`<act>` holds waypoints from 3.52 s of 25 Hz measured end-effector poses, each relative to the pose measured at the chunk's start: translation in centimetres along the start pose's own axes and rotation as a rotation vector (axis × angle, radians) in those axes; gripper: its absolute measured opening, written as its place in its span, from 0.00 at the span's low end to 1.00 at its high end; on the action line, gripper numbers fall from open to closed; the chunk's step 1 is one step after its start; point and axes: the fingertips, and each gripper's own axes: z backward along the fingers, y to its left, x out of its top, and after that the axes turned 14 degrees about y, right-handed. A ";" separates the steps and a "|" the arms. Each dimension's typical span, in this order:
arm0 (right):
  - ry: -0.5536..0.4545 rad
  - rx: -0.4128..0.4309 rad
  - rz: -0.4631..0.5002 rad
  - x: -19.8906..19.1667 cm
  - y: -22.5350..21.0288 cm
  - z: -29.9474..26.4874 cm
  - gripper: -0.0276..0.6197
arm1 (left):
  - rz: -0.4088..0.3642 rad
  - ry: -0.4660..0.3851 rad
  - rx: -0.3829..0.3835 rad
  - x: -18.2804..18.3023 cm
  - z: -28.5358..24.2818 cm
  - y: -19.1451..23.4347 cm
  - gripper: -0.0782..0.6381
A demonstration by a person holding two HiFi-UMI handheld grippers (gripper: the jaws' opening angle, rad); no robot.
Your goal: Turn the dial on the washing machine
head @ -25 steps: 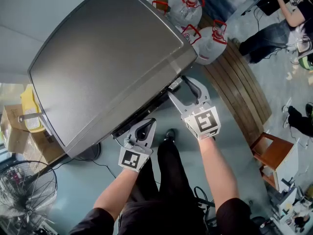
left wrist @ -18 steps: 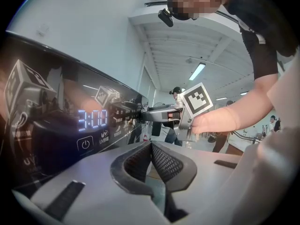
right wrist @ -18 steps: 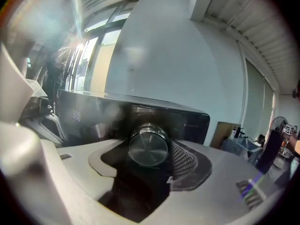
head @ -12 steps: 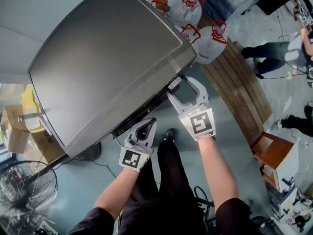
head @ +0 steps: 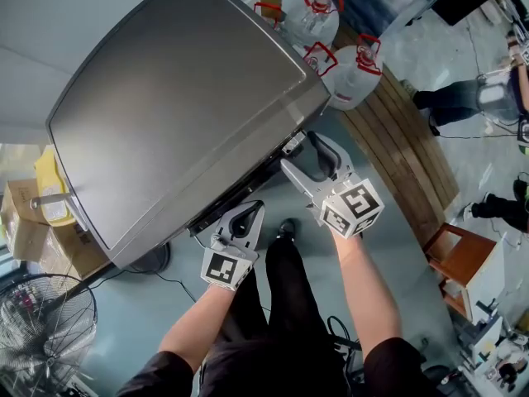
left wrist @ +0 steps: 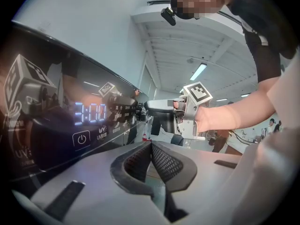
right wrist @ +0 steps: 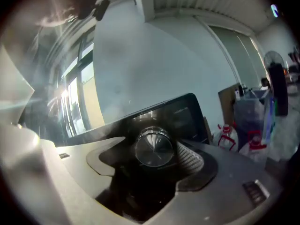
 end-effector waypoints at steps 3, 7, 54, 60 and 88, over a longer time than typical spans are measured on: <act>-0.012 0.052 -0.156 -0.1 -0.6 0.0 0.51 | 0.002 -0.003 -0.005 0.1 -0.2 0.0 0.13; -0.024 0.081 -0.320 -0.8 -1.8 -0.5 0.51 | -0.001 -0.005 -0.010 0.1 -0.3 -0.2 0.13; 0.013 -0.112 0.020 -1.1 -0.7 3.0 0.47 | -0.030 -0.034 0.042 2.9 0.0 -1.2 0.13; 0.013 -0.170 0.078 -0.3 2.4 7.3 0.10 | -0.026 -0.068 0.077 7.1 2.2 -3.2 0.13; -0.114 -0.450 0.133 0.6 22.3 31.5 0.08 | -0.019 -0.238 0.198 8.6 30.9 -7.9 0.13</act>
